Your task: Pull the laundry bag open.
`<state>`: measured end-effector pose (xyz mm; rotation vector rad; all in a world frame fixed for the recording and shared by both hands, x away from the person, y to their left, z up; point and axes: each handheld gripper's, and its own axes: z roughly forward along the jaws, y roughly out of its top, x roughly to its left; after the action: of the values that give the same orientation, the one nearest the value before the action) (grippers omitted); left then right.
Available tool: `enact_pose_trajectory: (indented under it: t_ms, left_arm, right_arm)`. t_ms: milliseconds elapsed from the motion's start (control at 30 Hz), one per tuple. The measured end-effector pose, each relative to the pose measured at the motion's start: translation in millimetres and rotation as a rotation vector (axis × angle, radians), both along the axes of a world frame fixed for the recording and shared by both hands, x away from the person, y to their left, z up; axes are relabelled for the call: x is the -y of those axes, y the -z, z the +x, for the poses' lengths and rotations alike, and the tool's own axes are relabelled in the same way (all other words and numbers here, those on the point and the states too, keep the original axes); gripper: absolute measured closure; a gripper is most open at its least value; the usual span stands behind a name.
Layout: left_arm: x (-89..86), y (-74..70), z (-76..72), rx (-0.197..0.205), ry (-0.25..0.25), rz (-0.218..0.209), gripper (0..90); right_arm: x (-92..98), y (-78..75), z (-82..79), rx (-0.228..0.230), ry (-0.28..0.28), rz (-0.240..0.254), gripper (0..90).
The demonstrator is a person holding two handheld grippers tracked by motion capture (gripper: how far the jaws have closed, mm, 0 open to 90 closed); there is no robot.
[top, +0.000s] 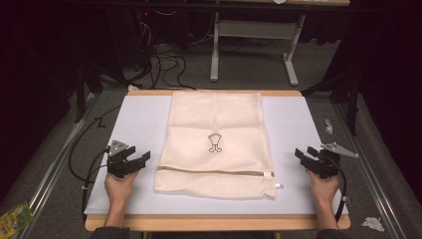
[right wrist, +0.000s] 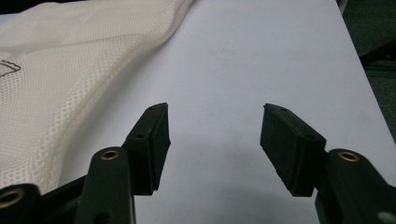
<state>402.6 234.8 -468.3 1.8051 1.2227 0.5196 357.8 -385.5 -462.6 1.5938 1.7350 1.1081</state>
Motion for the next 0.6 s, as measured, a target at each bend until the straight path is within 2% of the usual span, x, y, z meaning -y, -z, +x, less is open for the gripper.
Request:
enact_pose_trajectory:
  t_ms: [233, 600]
  left_arm:
    - [1.5, 4.3, 5.5, -0.001, -0.013, 0.001, 32.7]
    - [7.3, 10.7, 9.5, 0.026, -0.038, 0.008, 32.9]
  right_arm:
    - [-6.2, 2.8, 5.4, -0.013, -0.010, -0.042, 43.3]
    - [-9.2, 8.3, 8.2, -0.031, -0.007, -0.048, 43.4]
